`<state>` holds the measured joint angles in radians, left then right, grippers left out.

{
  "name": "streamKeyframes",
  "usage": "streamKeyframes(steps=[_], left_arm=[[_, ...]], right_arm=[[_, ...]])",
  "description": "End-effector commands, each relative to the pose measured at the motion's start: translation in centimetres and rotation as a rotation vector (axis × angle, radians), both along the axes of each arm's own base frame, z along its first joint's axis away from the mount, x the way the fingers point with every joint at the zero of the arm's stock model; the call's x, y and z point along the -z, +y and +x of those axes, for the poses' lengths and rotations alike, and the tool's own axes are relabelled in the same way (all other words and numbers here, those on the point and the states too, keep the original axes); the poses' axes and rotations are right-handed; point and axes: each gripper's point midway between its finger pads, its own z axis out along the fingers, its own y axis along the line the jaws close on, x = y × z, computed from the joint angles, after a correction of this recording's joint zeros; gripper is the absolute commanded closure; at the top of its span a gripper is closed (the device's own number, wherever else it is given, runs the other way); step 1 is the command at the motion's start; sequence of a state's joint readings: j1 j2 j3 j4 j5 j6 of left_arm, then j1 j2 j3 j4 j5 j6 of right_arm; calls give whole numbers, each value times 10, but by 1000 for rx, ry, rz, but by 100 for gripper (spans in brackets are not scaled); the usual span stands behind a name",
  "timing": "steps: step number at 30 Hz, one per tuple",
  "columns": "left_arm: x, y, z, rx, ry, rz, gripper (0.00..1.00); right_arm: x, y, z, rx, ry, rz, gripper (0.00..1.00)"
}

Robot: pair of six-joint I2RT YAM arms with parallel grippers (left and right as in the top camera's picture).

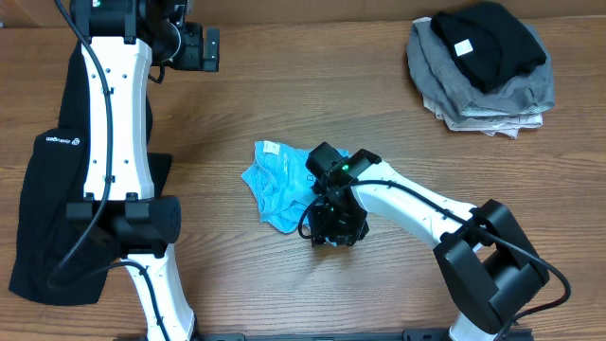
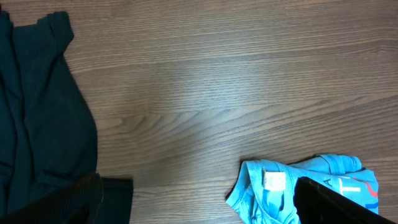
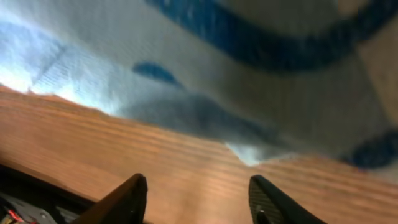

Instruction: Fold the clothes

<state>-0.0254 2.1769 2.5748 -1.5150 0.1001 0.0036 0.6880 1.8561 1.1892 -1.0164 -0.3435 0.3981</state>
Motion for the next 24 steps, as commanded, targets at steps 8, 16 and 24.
streamKeyframes(steps=[8, 16, 24], left_arm=[[-9, 2, 1, 13, -29, 3, 0], [-9, 2, 1, 13, -30, 3, 0], [-10, 2, 3, 14, -38, 3, 0]], right_arm=[[3, -8, 18, 93, -59, -41, 40], [26, -44, 36, 194, -94, -88, 41], [47, -101, 96, 382, -261, -112, 43]])
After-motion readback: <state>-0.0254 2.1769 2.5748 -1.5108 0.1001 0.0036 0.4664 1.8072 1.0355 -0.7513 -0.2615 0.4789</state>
